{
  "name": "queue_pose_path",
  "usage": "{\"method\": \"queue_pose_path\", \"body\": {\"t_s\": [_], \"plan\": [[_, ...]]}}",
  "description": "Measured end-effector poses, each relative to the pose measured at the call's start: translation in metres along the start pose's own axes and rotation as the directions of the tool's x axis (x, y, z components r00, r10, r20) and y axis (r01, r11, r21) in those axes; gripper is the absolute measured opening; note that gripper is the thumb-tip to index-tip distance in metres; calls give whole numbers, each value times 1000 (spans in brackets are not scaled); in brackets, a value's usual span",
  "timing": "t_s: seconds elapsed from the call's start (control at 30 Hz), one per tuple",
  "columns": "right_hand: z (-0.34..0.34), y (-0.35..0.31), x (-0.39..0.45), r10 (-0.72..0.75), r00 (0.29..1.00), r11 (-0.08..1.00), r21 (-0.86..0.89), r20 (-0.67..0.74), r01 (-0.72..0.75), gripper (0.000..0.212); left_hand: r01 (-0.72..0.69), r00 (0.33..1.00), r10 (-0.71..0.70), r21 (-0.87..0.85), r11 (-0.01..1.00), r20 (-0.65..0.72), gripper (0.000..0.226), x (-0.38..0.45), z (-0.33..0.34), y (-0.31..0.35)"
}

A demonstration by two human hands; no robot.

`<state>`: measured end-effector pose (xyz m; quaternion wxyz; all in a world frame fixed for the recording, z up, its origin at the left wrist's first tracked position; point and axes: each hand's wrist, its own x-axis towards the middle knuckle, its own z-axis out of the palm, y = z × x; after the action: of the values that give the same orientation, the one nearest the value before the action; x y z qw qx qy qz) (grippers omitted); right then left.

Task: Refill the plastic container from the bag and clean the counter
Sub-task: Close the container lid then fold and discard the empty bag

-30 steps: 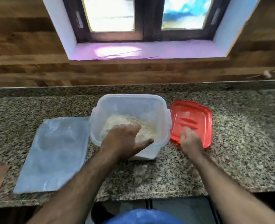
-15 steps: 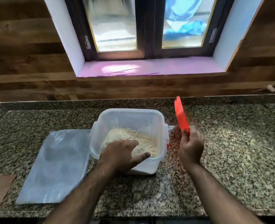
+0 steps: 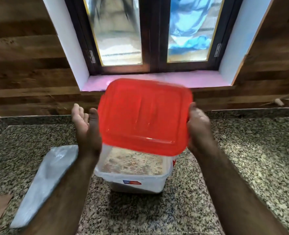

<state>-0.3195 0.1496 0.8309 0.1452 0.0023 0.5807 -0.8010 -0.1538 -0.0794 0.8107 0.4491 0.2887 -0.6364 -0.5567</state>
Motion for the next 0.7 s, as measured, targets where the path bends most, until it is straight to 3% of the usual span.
{"method": "queue_pose_path", "body": {"t_s": [0.07, 0.13, 0.2, 0.3, 0.37, 0.43, 0.47, 0.57, 0.7], "plan": [[1, 17, 2, 230, 971, 971, -77, 66, -225, 50, 211, 974, -206, -52, 976, 93, 61, 15, -14, -7], [5, 37, 2, 296, 955, 944, -150, 4, -293, 46, 277, 947, -291, 112, 954, 140, 56, 19, -26, -22], [10, 58, -2, 220, 972, 927, -292, -77, -233, 39, 229, 954, -276, 310, 923, 117, 60, 13, -31, -37], [17, 73, -15, -2, 997, 877, -479, -79, -36, 44, 160, 967, -231, 456, 876, 106, 58, 5, -27, -49], [16, 79, -19, -70, 996, 753, -657, -62, 12, 55, 150, 964, -239, 496, 855, 120, 59, 5, -27, -56], [10, 88, -21, -59, 997, 548, -837, -43, -3, 72, 145, 949, -273, 551, 822, 158, 62, 7, -26, -61], [7, 92, -22, -19, 999, 526, -850, -44, -27, 78, 125, 942, -283, 594, 795, 181, 65, 7, -26, -62], [0, 100, -27, 78, 996, 718, -692, -40, -83, 70, 40, 930, -274, 676, 736, 244, 73, 9, -27, -65], [-2, 101, -26, 107, 994, 839, -534, -22, -103, 39, 54, 888, -348, 682, 729, 301, 78, 22, -26, -70]]}}
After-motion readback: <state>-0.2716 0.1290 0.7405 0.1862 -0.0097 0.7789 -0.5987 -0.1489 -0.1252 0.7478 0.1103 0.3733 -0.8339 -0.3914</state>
